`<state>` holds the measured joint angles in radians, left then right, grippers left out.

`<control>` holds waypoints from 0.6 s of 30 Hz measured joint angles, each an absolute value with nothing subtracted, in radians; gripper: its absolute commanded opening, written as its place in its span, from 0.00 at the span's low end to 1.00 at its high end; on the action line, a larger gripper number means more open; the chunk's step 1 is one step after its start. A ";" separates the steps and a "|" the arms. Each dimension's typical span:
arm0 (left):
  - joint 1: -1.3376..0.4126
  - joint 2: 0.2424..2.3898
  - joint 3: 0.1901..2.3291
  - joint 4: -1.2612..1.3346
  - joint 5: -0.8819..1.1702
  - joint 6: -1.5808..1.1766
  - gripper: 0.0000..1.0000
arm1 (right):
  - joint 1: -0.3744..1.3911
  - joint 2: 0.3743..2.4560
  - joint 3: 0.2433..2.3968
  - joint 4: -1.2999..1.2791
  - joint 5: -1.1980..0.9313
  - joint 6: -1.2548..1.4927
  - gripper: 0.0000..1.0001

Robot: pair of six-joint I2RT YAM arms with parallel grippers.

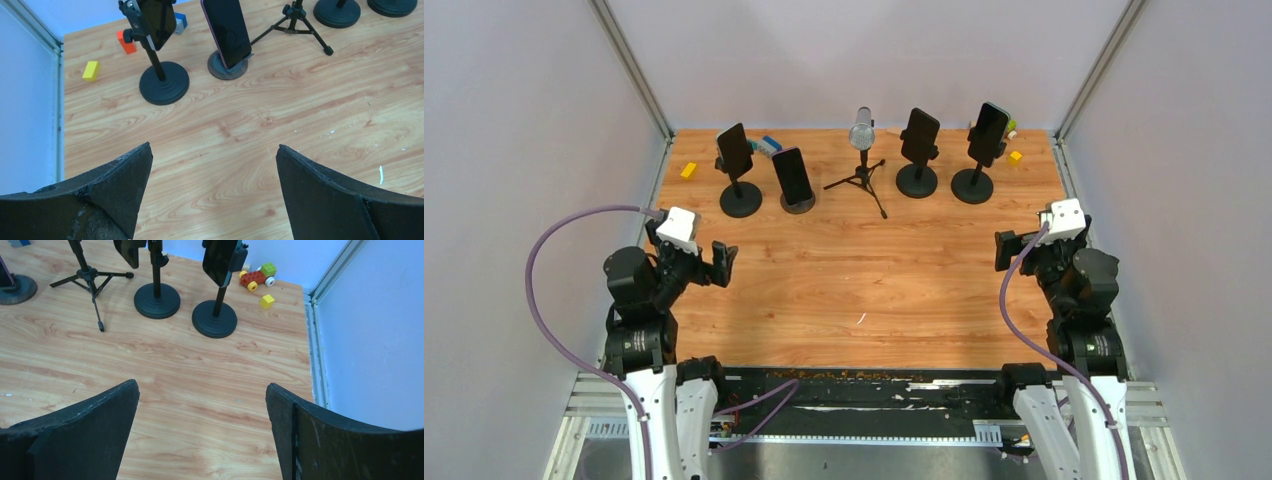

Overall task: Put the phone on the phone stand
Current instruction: Reset both arms

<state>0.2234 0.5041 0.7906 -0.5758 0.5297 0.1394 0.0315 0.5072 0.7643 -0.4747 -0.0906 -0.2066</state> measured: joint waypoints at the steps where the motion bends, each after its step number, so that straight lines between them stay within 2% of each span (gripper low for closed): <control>1: 0.223 0.493 0.791 -0.572 0.524 0.139 1.00 | 0.031 0.498 0.764 -0.472 -0.086 -0.207 1.00; 18: 0.223 0.480 0.774 -0.558 0.442 0.167 1.00 | 0.031 0.492 0.764 -0.459 -0.070 -0.202 1.00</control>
